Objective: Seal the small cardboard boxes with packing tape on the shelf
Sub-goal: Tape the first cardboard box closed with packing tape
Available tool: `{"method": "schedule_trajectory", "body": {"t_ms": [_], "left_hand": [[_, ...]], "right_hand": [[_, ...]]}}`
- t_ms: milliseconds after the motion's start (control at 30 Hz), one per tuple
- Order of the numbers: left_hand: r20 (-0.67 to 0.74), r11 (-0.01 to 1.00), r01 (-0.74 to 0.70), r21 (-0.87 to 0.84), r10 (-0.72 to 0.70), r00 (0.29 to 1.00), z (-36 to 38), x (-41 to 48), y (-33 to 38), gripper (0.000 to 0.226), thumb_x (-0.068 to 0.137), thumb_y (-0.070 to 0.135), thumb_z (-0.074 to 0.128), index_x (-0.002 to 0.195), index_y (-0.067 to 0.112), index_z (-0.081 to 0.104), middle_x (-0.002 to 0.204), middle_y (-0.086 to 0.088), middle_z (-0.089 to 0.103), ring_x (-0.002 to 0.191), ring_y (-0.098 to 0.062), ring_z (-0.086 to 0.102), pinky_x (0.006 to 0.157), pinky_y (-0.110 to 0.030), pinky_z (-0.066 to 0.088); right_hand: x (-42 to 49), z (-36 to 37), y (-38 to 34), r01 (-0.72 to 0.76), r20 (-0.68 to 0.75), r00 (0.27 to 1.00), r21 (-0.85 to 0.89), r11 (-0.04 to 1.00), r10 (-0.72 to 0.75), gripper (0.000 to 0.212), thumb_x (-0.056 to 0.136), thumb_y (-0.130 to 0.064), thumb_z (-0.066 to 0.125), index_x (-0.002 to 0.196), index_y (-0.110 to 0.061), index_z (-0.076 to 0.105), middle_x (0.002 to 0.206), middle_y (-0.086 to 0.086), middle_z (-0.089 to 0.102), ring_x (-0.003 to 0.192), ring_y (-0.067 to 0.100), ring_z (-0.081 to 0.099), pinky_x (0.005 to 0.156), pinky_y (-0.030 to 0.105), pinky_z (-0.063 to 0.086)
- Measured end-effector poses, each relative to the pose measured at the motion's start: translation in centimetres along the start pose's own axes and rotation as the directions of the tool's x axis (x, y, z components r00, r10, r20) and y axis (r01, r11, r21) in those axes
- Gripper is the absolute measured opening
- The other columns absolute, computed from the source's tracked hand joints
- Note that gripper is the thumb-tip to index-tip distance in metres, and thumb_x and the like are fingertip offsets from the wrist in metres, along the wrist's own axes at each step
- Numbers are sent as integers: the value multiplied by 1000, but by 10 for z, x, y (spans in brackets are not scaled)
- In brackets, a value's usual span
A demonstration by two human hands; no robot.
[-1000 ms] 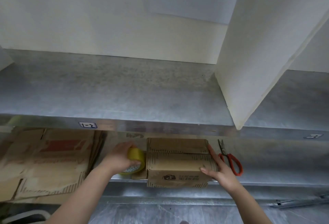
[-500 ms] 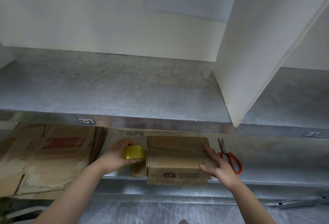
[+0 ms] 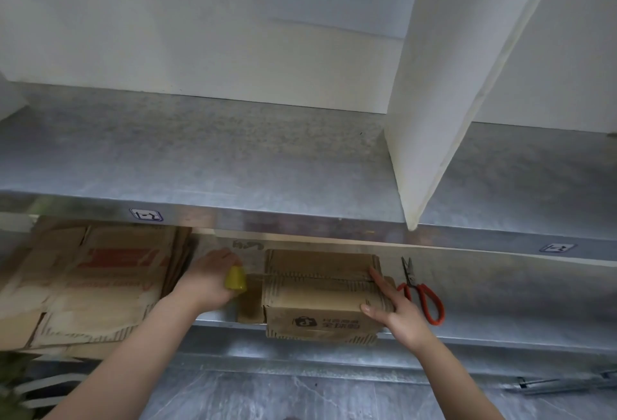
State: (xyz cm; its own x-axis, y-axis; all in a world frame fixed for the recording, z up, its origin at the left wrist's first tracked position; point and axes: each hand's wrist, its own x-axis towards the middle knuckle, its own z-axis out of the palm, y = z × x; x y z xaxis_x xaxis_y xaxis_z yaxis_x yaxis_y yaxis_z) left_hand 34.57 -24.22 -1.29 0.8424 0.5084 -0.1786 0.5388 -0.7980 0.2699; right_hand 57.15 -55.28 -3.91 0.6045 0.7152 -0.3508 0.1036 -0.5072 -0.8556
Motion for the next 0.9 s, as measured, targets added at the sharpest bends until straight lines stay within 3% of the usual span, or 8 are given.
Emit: {"method": "schedule_trajectory", "body": {"t_ms": [133,267,467,600,700,767,833,900], "left_hand": [[-4,988,33,153,-33,999,5,-2,-4,41,84,33,59,124,26,54,126,6,51,114,-18,50,89,-26,42],[32,994,16,-107,-13,999,-1,-5,-6,51,77,47,74,122,33,53,122,12,51,111,-15,51,88,-27,43],[38,982,-43,-184,51,998,-2,-10,-10,40,72,42,79,103,38,54,108,18,52,97,-7,53,78,-23,41],[48,987,-32,-158,40,998,-3,-8,-4,42,70,42,79,100,39,49,106,18,50,97,-8,52,78,-25,41],[44,986,-19,-163,27,999,-4,-9,-3,44,70,42,80,100,39,49,106,18,49,97,-8,52,76,-24,39],[52,987,0,-159,8,999,-5,-10,-2,44,70,44,80,101,40,48,107,18,49,96,-8,51,78,-26,42],[57,986,17,-164,-8,998,-4,-11,0,44,70,44,79,101,40,48,107,18,49,96,-8,51,80,-26,44],[53,985,23,-171,-15,998,-3,-13,2,44,71,43,80,102,39,49,107,19,48,97,-7,52,78,-24,42]], "right_hand": [[-1,-1,2,-17,17,1000,30,999,17,73,82,-38,76,137,-60,33,154,-7,37,143,18,32,117,42,32],[-1,-1,0,4,42,999,-26,1000,-3,70,84,-43,71,133,-66,27,156,-9,32,144,18,28,116,36,30],[-7,-3,0,68,-1,997,-436,897,-76,70,88,-65,49,144,-62,7,163,-7,7,150,21,7,119,43,16],[-19,-14,18,122,-220,940,-499,858,-262,46,102,-50,23,147,-45,28,156,-5,32,146,16,21,117,32,15],[-21,-29,51,38,-321,888,-659,751,-327,44,104,-30,28,144,-22,45,148,7,46,141,27,33,117,40,26],[-19,-35,71,-4,-288,909,-729,685,-301,47,103,-29,32,147,-15,41,152,9,40,144,30,30,117,43,28],[-13,-37,88,-61,-213,960,-791,609,-182,52,105,-35,27,155,-20,20,162,3,18,150,23,12,121,37,16],[-7,-38,95,-113,-182,981,-804,584,-61,54,104,-43,21,156,-28,13,164,-1,9,151,18,6,122,33,10]]}}
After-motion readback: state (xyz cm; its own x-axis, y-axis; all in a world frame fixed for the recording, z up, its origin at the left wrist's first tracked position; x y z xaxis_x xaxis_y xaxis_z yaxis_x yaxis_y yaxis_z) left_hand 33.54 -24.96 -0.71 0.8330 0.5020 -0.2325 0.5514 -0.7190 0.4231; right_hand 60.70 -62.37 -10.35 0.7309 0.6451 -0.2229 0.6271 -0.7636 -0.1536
